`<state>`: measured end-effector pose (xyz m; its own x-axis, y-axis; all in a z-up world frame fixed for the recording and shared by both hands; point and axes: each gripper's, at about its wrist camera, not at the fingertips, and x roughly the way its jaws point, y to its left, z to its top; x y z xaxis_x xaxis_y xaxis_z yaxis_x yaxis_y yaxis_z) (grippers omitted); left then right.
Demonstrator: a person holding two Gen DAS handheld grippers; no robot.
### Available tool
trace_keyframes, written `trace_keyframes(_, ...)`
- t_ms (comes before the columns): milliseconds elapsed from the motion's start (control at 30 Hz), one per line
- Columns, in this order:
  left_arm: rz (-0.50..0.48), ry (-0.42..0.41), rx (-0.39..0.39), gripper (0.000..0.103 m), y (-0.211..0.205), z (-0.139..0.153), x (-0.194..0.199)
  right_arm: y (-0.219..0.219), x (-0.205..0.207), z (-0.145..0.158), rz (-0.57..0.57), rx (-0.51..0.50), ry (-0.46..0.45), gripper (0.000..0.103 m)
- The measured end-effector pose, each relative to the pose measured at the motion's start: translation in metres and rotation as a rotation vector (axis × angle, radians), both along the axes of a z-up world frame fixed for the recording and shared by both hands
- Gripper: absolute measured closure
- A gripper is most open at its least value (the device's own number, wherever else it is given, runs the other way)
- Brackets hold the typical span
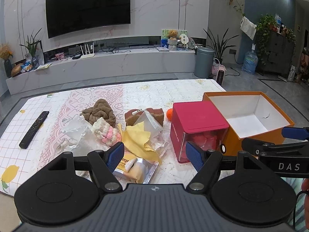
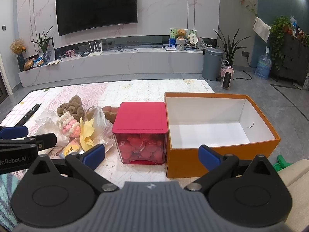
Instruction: Organize soft objects
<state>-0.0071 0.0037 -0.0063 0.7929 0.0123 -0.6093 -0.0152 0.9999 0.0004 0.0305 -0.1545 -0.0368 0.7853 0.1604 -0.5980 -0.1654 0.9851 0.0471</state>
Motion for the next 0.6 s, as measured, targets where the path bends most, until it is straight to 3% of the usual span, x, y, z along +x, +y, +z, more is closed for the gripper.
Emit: trace_keyframes(600, 0.011, 0.008, 0.006, 0.018, 0.0019, -0.0027, -0.0006, 0.0037, -0.0010, -0.0021, 0.018, -0.011, 0.023, 0.003)
